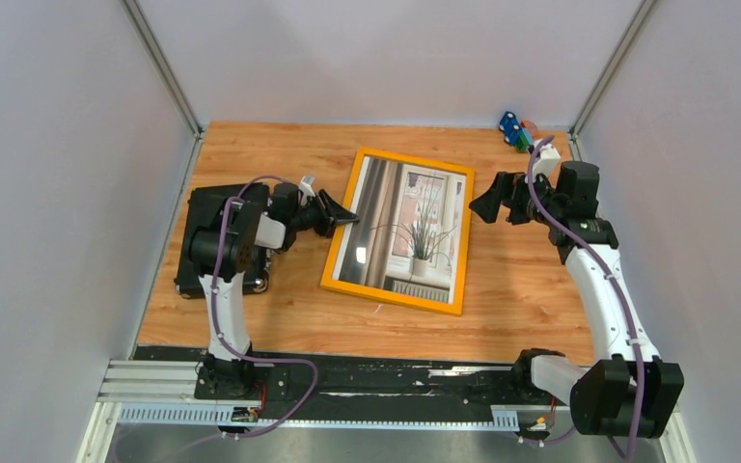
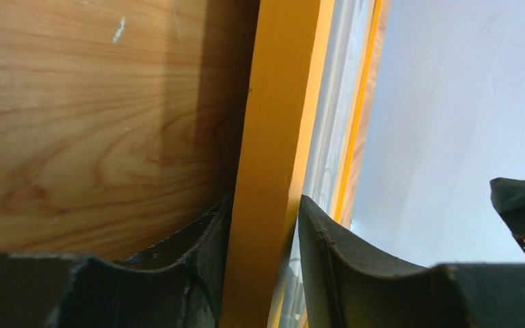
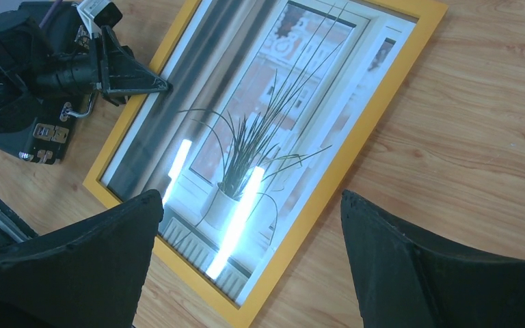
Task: Put the photo into the frame
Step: Turn over the photo frame at the center of the board.
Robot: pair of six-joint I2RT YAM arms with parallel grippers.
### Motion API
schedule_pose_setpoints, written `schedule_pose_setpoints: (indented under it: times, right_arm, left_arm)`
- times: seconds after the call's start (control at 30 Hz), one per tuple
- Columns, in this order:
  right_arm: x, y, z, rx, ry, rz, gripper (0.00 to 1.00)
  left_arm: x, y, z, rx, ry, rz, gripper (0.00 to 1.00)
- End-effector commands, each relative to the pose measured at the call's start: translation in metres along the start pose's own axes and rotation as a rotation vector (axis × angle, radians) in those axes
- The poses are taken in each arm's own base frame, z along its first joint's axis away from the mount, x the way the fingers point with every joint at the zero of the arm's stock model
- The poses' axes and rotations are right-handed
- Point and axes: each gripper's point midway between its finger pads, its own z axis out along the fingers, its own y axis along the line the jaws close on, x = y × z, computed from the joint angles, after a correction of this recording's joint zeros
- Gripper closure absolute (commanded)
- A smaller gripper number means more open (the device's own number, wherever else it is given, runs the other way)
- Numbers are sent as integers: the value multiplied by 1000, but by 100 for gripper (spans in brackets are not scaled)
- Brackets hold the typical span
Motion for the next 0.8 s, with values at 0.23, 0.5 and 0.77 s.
schedule_pose_setpoints:
  times: [0.23,0.5,0.77]
  right_arm:
    - [-15,-3,0,9,-52,-34,0]
    - [-17,-6,3,12,-46,-33,0]
    - [-18,-9,5,22,-39,-28,0]
  left_arm:
    - [11,31,-10,-180,18,-13,34]
    - [13,31,-28,-286,22,35,13]
    - [17,40,-37,-374,50,102,0]
